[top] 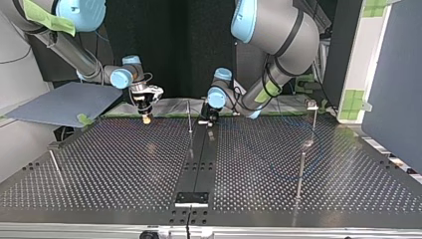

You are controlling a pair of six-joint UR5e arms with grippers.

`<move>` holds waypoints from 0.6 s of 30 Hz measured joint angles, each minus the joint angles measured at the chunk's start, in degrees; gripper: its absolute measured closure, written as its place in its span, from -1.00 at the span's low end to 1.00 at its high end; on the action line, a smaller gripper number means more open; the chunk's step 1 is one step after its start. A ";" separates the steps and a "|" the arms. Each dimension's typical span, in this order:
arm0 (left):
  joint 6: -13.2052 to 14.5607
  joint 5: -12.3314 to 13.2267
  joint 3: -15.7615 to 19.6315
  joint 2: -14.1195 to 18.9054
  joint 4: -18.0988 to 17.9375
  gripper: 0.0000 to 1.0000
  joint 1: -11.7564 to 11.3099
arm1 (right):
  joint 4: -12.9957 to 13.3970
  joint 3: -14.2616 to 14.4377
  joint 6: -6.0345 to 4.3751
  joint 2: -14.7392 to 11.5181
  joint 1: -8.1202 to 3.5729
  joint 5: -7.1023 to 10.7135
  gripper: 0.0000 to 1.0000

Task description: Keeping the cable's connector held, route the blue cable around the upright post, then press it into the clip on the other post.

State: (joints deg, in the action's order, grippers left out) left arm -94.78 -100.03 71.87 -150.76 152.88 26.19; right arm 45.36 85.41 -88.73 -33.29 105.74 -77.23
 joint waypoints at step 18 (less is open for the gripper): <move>0.97 -0.12 0.00 0.08 -0.11 1.00 0.10 | 0.23 -1.59 -0.49 0.12 -0.48 2.24 1.00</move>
State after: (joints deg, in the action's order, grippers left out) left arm -93.82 -100.15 71.87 -150.68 152.76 26.29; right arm 45.59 83.82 -89.22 -33.17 105.26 -74.99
